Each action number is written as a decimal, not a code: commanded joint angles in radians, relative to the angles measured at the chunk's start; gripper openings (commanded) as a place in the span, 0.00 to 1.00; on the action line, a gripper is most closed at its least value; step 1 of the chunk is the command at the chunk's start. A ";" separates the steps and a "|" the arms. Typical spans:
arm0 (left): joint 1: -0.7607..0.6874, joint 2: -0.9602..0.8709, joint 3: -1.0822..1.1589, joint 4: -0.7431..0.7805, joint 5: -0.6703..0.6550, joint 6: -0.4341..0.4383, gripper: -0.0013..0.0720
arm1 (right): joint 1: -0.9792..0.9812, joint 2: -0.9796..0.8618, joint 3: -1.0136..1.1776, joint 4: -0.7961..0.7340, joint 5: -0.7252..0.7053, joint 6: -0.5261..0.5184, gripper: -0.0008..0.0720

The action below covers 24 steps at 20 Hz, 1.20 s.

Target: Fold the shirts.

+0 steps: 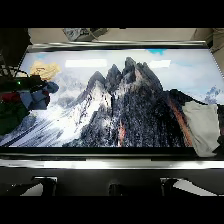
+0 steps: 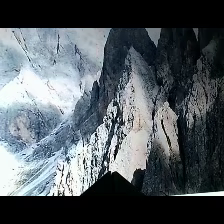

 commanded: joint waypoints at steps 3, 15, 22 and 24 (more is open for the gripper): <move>-0.006 0.000 0.000 -0.001 -0.002 0.000 0.07 | -0.002 0.023 -0.071 -0.093 -0.048 -0.043 0.09; -0.006 0.000 0.124 0.026 0.003 0.003 0.07 | 0.000 0.032 0.291 -0.208 0.077 -0.175 0.96; -0.188 -0.182 0.493 0.717 -0.108 -0.185 0.08 | 0.572 0.026 0.840 -0.110 -0.275 -0.245 0.94; -0.205 -0.247 0.478 0.683 -0.271 -0.188 0.64 | 0.775 -0.022 0.821 -0.111 -0.105 -0.198 0.92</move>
